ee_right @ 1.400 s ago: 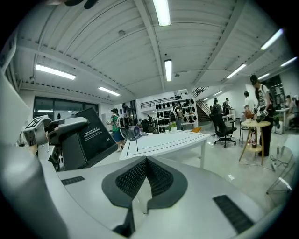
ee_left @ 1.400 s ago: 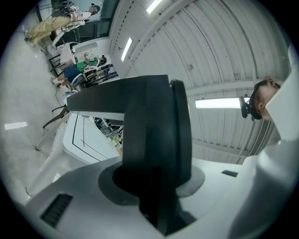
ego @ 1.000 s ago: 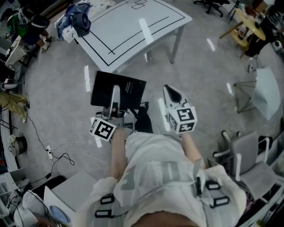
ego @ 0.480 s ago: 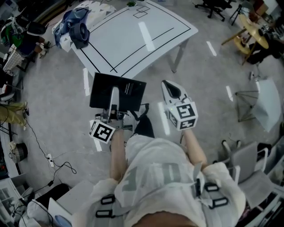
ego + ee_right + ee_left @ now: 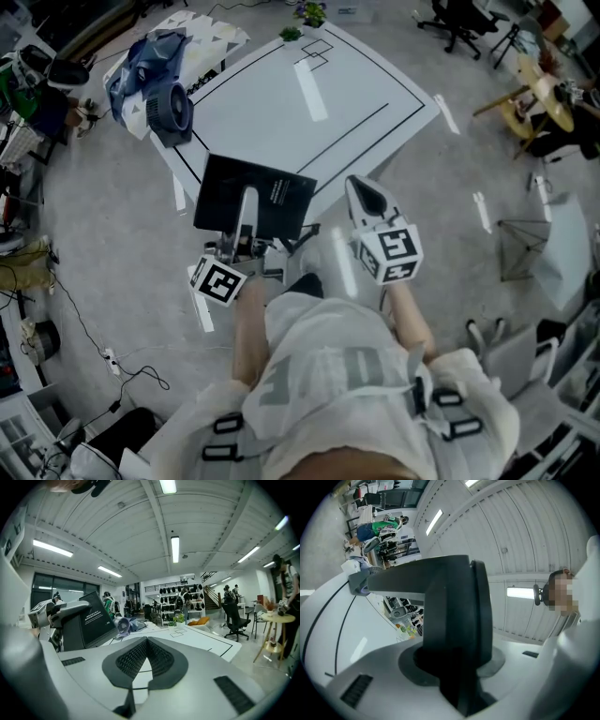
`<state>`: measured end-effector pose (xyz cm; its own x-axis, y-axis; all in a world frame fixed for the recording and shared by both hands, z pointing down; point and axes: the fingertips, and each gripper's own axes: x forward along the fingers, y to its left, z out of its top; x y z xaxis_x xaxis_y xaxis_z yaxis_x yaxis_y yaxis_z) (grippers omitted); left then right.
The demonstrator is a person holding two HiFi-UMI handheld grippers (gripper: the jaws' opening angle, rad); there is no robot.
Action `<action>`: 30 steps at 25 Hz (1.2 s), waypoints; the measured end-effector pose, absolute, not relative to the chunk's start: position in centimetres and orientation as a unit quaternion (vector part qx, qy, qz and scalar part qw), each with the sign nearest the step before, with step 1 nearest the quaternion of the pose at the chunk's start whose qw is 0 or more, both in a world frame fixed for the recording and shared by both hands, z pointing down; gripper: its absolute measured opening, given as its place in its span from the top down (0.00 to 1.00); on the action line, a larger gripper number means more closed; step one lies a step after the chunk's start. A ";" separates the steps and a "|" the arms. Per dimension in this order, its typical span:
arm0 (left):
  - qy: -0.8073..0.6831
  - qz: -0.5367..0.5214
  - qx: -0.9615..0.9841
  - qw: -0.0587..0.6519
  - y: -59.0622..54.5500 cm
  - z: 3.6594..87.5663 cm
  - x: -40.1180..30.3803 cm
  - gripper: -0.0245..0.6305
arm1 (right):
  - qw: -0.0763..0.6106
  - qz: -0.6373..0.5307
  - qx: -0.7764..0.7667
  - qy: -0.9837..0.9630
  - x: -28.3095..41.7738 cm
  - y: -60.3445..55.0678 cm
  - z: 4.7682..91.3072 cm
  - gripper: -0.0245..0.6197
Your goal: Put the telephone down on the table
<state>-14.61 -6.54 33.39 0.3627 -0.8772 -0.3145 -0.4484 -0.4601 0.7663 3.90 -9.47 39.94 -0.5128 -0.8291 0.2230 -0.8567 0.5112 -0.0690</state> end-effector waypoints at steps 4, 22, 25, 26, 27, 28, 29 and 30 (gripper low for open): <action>-0.418 -0.362 0.780 0.292 -11.5 32.8 -16.1 0.73 | 0.081 0.081 0.486 -0.866 1.8 -14.4 39.5 0.95; -0.451 -0.331 0.776 0.291 -19.5 34.7 -16.2 0.73 | 0.086 0.109 0.459 -0.877 0.2 -21.4 41.3 0.95; -0.462 -0.316 0.778 0.286 -20.2 35.1 -15.9 0.73 | 0.092 0.114 0.454 -0.879 0.3 -21.9 41.8 0.95; -0.467 -0.309 0.778 0.284 -20.5 35.3 -15.8 0.73 | 0.093 0.115 0.453 -0.879 0.4 -22.0 41.9 0.95; -0.470 -0.303 0.779 0.283 -20.7 35.6 -15.6 0.73 | 0.094 0.117 0.453 -0.879 0.5 -22.1 42.1 0.95; -0.473 -0.297 0.781 0.281 -20.9 35.9 -15.5 0.73 | 0.095 0.119 0.454 -0.878 0.6 -22.2 42.2 0.95; -0.475 -0.291 0.782 0.279 -21.1 36.2 -15.5 0.73 | 0.095 0.121 0.455 -0.877 0.7 -22.3 42.3 0.95; -0.478 -0.284 0.783 0.278 -21.4 36.6 -15.4 0.73 | 0.096 0.123 0.457 -0.876 0.9 -22.3 42.5 0.95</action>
